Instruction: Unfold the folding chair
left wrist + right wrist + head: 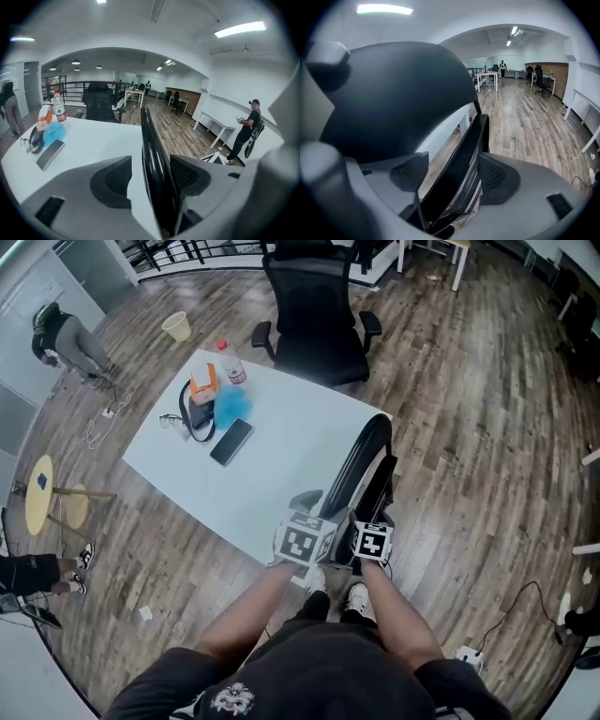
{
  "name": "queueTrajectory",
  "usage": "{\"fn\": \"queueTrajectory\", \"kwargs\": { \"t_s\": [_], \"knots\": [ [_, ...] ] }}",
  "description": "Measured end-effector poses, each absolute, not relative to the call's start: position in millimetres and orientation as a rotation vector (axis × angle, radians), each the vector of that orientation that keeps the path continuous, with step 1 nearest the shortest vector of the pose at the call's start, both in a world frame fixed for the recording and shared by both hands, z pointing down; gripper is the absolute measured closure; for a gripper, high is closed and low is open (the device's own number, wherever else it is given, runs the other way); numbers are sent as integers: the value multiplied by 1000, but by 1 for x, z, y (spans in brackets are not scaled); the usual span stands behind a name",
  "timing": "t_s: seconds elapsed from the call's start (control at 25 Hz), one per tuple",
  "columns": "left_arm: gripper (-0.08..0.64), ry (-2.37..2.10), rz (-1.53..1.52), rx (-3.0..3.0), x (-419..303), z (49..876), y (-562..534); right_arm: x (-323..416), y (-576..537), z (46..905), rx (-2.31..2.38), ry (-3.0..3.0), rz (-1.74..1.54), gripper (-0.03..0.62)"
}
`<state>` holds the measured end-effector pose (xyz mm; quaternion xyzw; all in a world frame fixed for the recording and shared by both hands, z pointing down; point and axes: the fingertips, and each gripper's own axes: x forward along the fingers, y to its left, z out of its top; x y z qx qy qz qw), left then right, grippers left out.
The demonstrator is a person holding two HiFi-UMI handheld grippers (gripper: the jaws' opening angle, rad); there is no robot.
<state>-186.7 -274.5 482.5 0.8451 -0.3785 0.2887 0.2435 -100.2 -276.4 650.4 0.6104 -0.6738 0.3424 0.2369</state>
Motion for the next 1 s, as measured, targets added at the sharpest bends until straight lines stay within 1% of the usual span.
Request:
{"fn": "queueTrajectory", "kwargs": {
  "t_s": [0.52,0.64,0.76,0.88,1.0],
  "knots": [
    [319,-837,832,2226,-169,506,-287,-106,-297,720,1618,-1652,1090,281],
    [353,-817,805,2219,-166,507,-285,-99,-302,720,1651,-1642,1048,282],
    [437,-842,793,2241,-163,505,-284,-97,-302,716,1652,-1631,1011,282],
    [456,-870,830,2258,-164,506,-286,-97,-303,716,1664,-1634,1013,284],
    [460,-860,856,2257,-165,510,-284,-103,-294,725,1669,-1657,1160,285]
  ]
}}
